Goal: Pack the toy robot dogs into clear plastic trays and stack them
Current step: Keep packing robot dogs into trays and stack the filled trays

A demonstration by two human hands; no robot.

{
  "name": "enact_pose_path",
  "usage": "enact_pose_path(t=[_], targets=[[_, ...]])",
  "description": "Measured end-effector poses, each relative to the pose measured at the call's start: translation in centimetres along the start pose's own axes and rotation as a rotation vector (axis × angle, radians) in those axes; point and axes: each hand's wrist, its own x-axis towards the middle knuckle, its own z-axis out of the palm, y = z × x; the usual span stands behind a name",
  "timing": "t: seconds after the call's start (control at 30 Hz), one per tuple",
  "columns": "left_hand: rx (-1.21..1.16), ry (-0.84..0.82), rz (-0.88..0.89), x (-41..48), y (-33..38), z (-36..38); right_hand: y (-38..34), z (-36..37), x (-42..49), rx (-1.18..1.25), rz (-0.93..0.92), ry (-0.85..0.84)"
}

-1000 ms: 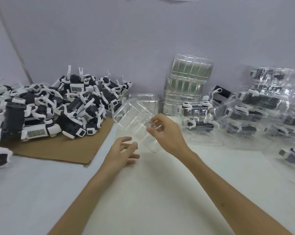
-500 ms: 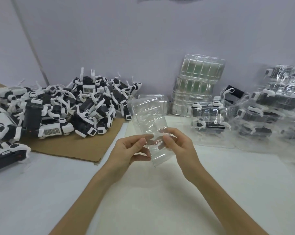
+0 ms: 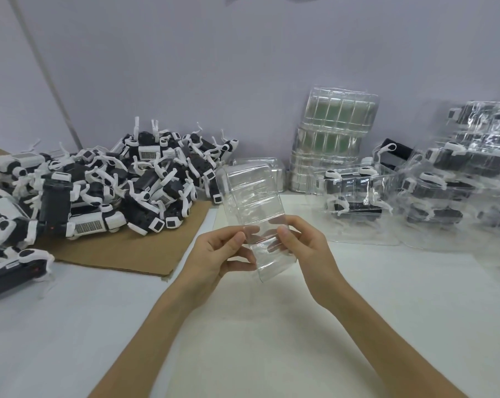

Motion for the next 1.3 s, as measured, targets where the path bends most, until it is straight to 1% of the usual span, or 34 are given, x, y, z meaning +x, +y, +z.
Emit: enact_pose_path(t=[0.1,0.2,0.33,0.47,0.57,0.73,0.93,1.03,1.13,1.23,1.3], targets=[[0.033,0.029,0.018,0.0,0.2,0.1,0.0,0.0,0.0,-0.026,-0.014,-0.008],[0.056,0.055,0.03,0.0,0.0,0.1,0.1,0.5,-0.2,-0.092,-0.051,-0.051],[0.109,0.065,0.021,-0.1,-0.2,0.1,0.7,1.1,-0.6,-0.27,-0.058,-0.021],[0.163,0.032,0.032,-0.2,-0.2,0.3,1.1,1.1,-0.6,-0.374,-0.139,0.021],[0.14,-0.013,0.039,-0.3,-0.3,0.4,1.2,0.9,-0.6,-0.438,-0.201,0.023],[0.017,-0.06,-0.043,-0.3,-0.4,0.8,1.0,1.1,-0.9,-0.419,-0.27,0.004],[0.061,-0.087,-0.042,-0.2,-0.4,1.3,1.2,1.3,-1.0,-0.42,-0.29,0.07],[0.063,-0.155,-0.049,-0.5,-0.1,1.1,1.4,1.2,-1.0,-0.476,-0.317,0.067],[0.054,-0.135,-0.056,-0.6,0.2,1.1,1.6,1.1,-1.0,-0.505,-0.351,0.054],[0.076,-0.119,-0.059,-0.6,0.3,1.1,1.7,1.1,-0.9,-0.628,-0.389,0.069],[0.069,-0.123,-0.075,-0.6,0.3,1.1,1.8,1.1,-0.8,-0.639,-0.404,0.077]])
